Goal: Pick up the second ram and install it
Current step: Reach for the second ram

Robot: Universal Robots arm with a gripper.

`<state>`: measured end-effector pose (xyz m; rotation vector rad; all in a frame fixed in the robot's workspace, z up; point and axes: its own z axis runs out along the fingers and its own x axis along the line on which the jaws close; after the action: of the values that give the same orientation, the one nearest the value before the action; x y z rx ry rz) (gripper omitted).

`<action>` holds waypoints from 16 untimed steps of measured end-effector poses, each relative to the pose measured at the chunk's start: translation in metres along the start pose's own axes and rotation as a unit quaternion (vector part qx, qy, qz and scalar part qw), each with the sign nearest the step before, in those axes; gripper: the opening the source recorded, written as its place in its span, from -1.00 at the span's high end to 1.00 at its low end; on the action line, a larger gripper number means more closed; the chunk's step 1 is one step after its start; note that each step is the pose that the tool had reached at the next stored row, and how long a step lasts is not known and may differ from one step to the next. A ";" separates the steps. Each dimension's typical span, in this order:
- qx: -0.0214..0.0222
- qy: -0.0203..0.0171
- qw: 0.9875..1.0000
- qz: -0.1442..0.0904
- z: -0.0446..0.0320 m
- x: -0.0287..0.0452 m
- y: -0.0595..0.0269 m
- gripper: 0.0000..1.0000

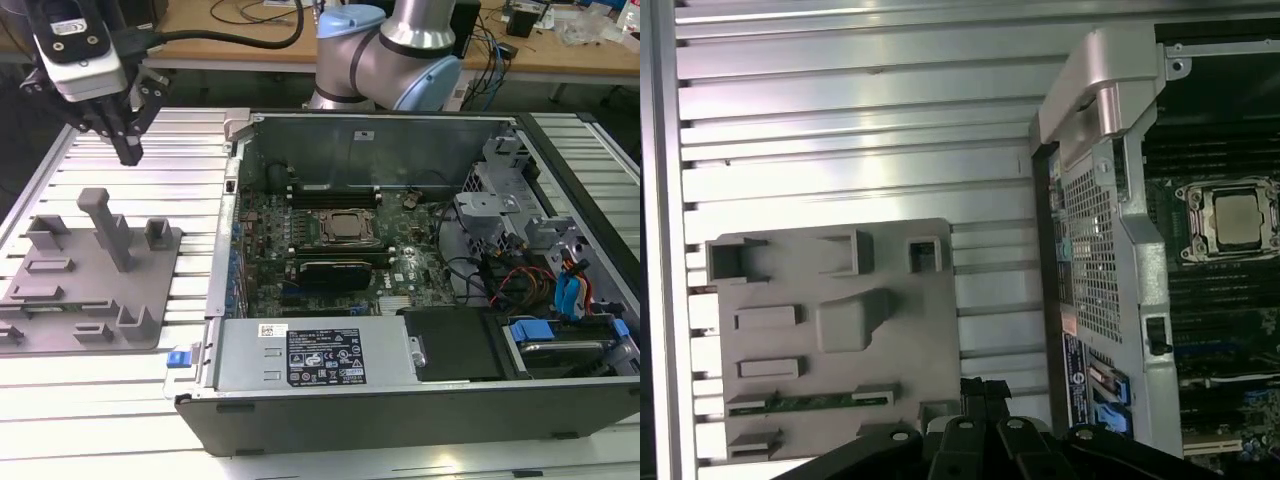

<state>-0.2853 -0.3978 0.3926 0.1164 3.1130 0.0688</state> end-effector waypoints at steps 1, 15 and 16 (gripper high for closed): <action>0.000 0.000 1.000 0.000 -0.0001 0.0056 -0.0004 0.84; 0.000 0.000 1.000 0.000 -0.0012 0.0506 -0.0037 0.84; 0.000 0.000 1.000 0.000 -0.0013 0.0534 -0.0040 0.84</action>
<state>-0.3389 -0.3978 0.3924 0.1164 3.1129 0.0688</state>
